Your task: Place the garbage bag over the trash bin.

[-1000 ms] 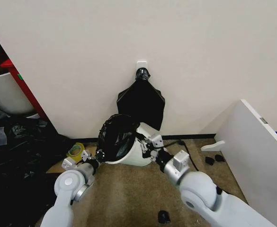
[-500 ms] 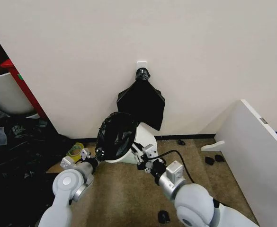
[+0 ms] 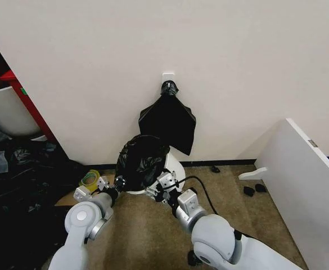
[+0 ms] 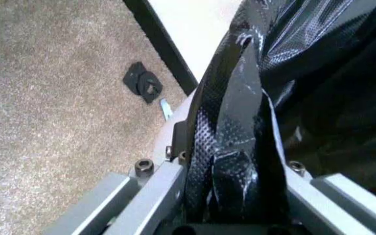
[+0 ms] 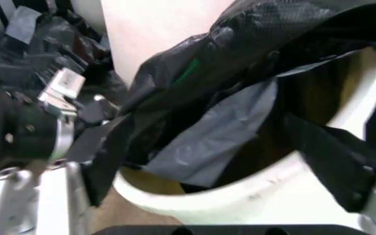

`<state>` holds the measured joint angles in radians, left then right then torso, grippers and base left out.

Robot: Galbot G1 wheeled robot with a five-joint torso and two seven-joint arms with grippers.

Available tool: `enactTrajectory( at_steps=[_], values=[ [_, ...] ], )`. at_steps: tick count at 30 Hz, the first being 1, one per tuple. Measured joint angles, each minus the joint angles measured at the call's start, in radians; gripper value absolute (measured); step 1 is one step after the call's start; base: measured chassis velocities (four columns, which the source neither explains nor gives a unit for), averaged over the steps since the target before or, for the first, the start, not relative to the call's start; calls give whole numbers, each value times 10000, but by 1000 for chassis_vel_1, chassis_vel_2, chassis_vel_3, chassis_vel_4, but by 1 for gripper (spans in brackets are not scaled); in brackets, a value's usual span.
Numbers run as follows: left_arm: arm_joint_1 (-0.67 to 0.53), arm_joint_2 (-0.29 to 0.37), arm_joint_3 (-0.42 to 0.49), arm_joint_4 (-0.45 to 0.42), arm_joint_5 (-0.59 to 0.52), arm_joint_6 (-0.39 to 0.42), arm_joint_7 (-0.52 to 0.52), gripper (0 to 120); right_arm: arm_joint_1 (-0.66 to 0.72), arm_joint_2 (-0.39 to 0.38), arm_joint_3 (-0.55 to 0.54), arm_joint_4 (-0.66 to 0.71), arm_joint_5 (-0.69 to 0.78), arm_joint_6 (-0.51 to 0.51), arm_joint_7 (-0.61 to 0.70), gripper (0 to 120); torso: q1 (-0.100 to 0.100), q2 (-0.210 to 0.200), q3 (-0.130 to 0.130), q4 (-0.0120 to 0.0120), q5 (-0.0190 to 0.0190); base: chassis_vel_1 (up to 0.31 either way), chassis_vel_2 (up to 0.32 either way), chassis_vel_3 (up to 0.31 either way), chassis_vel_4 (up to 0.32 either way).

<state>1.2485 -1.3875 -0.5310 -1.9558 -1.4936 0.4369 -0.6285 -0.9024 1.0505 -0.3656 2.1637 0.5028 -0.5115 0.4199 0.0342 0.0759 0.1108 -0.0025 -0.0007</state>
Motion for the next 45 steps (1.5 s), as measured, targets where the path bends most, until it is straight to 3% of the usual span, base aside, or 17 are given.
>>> enactTrajectory(
  at_steps=[5,12,18,21,25,29,34,45],
  values=[
    [-7,-18,21,1,14,-12,0,0,366,142,-126,-163,379,-340,198,94,0,0,0,-1,-1,0,0,0,0],
    [18,23,-29,-95,14,-61,3,0,945,503,-360,-455,881,-1277,669,65,0,0,0,0,3,0,0,0,0],
    [24,88,-93,-113,-5,-127,3,0,953,517,-386,-470,857,-1385,678,47,0,0,0,0,1,0,0,0,0],
    [4,105,-84,-111,-18,-166,5,0,853,466,-359,-459,782,-1389,662,30,0,-1,0,1,0,0,0,0,0],
    [-29,88,-33,-99,-21,-178,6,0,777,405,-325,-458,615,-1382,606,20,0,0,0,0,0,0,0,0,0],
    [-66,60,34,-95,-26,-190,9,0,674,348,-273,-445,409,-1372,560,2,0,-1,1,0,1,0,0,0,0],
    [-70,83,38,-97,-40,-191,22,0,591,332,-220,-349,460,-1223,565,0,0,0,0,0,1,0,0,0,0],
    [-166,236,-117,68,-70,-338,65,0,-132,-287,139,1169,2188,505,476,0,0,0,0,0,0,0,0,0,0]
  ],
)
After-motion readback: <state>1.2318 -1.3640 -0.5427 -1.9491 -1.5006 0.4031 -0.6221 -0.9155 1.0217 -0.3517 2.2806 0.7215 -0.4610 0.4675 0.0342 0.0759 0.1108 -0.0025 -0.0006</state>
